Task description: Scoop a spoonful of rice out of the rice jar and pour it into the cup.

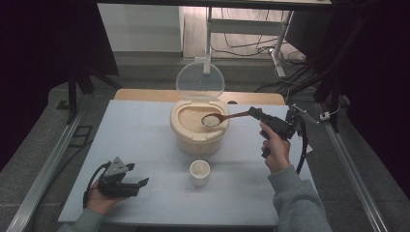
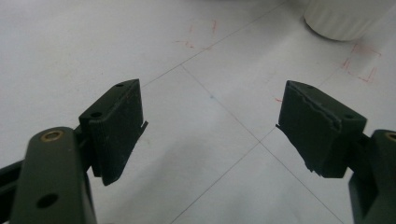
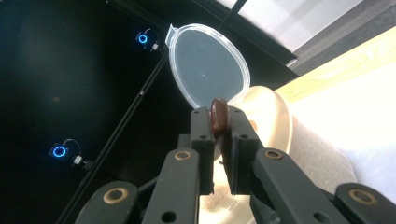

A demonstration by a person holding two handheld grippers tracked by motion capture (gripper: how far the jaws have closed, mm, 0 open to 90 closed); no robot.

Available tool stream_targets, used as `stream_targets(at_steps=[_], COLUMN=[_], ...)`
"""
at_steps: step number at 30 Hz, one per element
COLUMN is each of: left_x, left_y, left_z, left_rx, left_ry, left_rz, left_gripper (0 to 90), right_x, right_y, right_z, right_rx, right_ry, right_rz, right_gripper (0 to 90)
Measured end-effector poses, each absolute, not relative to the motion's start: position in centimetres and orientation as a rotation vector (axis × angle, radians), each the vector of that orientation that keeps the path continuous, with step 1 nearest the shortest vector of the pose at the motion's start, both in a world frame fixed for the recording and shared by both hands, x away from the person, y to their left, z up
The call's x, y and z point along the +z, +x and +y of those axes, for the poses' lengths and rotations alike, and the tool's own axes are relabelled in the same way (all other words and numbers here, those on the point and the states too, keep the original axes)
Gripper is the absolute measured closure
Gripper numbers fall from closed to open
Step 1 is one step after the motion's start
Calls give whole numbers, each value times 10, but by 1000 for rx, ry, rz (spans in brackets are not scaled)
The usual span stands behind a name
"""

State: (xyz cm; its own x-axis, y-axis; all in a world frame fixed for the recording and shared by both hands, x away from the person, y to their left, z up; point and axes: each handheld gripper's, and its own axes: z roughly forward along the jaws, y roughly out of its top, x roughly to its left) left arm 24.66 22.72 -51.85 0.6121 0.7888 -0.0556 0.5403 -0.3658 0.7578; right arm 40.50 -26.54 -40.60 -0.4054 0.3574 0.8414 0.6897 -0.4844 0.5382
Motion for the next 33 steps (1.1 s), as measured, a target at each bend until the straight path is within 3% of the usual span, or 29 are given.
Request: stream_targets(at_steps=[33], left_x=[-519], left_y=[248], left_z=[225], left_rx=[409], left_ry=[2075], left_rz=[1038], left_gripper=[218], right_x=[-434], right_y=[363], right_z=[-256], right_rx=[-1707], right_ry=[-1455], right_rz=[-1709], right_gripper=[832])
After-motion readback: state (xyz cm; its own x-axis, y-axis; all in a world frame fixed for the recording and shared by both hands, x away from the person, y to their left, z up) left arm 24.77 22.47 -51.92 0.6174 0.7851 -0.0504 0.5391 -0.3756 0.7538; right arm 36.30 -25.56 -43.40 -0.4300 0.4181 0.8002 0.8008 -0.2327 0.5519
